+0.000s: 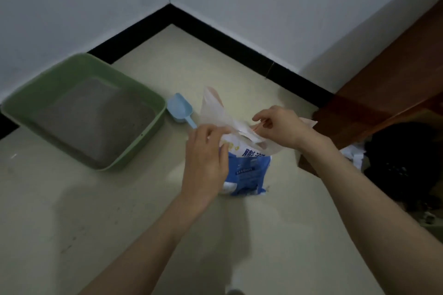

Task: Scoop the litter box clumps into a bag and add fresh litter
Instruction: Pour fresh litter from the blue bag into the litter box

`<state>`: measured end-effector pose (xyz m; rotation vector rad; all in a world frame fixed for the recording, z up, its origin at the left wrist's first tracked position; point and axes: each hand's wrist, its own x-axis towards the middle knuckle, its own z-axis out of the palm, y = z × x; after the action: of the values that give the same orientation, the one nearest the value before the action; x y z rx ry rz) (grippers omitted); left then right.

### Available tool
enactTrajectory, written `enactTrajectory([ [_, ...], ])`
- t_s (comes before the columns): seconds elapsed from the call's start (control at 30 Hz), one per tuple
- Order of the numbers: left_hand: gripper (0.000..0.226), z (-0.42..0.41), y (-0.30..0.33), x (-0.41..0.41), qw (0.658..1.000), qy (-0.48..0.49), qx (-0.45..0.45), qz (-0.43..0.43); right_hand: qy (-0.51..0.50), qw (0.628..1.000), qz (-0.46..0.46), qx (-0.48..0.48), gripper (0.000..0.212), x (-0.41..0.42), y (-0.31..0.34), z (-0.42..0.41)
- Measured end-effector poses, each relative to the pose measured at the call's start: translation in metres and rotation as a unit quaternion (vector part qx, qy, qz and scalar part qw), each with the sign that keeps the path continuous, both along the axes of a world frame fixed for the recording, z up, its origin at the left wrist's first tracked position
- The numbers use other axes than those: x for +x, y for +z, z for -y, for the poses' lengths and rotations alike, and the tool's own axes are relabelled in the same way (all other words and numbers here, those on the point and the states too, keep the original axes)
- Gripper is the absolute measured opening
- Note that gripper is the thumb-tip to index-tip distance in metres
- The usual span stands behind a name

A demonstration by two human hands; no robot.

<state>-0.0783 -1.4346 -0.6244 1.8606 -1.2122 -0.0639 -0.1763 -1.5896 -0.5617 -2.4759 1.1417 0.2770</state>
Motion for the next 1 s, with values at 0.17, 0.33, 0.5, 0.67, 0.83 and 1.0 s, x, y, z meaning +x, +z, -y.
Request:
enactTrajectory([
  [0.17,0.024,0.016,0.027,-0.030,0.774,0.032,0.194,-0.602,0.090,0.986,-0.117,-0.078,0.028,0.003,0.006,-0.002],
  [0.33,0.018,0.039,0.055,-0.046,0.605,0.004,0.128,-0.786,0.063,0.989,-0.127,0.029,0.031,-0.014,0.002,0.003],
  [0.5,0.028,0.037,0.065,-0.058,0.583,0.063,0.130,-0.799,0.009,0.977,-0.148,0.152,0.028,-0.032,0.008,-0.012],
  [0.67,0.023,-0.015,0.090,-0.062,0.528,0.112,0.102,-0.836,-0.080,0.956,-0.111,0.258,0.016,-0.033,0.039,-0.036],
  [0.83,0.030,-0.103,0.112,-0.064,0.454,0.280,0.125,-0.837,-0.165,0.930,-0.018,0.327,0.023,-0.019,0.093,-0.075],
  [1.0,0.029,-0.128,0.170,-0.046,0.496,0.314,0.117,-0.801,-0.392,0.834,0.029,0.388,0.037,-0.044,0.139,-0.102],
])
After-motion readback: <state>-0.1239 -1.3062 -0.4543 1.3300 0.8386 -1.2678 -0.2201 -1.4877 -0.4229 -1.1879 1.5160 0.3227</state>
